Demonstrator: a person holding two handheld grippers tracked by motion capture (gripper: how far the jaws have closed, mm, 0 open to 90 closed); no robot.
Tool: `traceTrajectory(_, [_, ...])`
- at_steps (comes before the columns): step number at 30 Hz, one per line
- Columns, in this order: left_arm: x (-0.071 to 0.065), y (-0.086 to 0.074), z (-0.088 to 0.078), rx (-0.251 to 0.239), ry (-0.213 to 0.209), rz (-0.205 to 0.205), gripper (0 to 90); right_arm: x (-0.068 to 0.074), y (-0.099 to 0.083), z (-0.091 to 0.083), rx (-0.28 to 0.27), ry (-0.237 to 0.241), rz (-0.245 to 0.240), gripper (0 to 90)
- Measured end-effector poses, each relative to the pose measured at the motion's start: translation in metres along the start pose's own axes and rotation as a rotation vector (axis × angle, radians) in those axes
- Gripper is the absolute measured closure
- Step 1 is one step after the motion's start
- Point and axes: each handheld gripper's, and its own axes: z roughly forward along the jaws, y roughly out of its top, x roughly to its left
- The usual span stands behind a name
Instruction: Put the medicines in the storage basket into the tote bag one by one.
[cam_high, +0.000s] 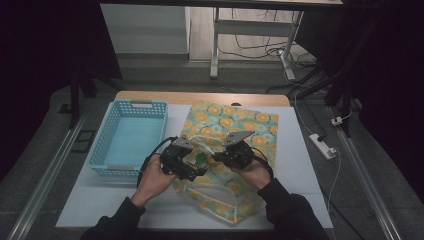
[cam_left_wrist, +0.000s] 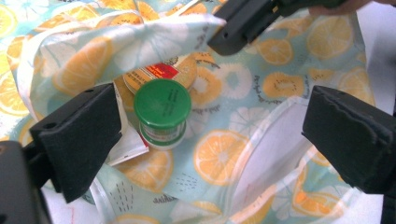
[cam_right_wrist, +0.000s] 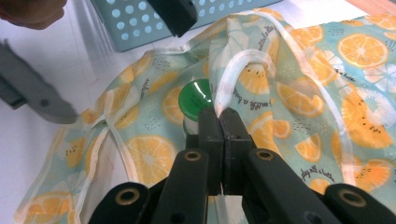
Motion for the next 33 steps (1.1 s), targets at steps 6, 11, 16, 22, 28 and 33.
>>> traceTrajectory(6, [-0.001,-0.004,-0.007,-0.014,0.001,-0.003,1.3,-0.001,0.000,-0.002,-0.005,-0.003,0.004,89.6])
traceTrajectory(11, [0.000,-0.009,-0.013,-0.024,0.005,-0.012,0.9,-0.001,0.000,-0.002,-0.007,-0.004,0.002,89.7])
traceTrajectory(16, [-0.001,-0.016,-0.018,-0.030,0.003,-0.008,0.9,-0.001,0.000,-0.003,-0.012,-0.006,0.005,89.7])
traceTrajectory(22, [-0.004,-0.024,-0.021,-0.029,0.008,-0.009,0.4,-0.001,0.000,-0.005,-0.015,-0.007,0.006,89.7])
traceTrajectory(28, [-0.006,-0.033,-0.020,-0.026,-0.016,-0.024,0.0,-0.001,0.001,-0.006,-0.021,-0.007,0.006,89.7])
traceTrajectory(33, [-0.009,-0.035,-0.016,-0.019,-0.048,-0.013,0.0,-0.001,0.001,-0.007,-0.023,-0.003,0.008,89.7])
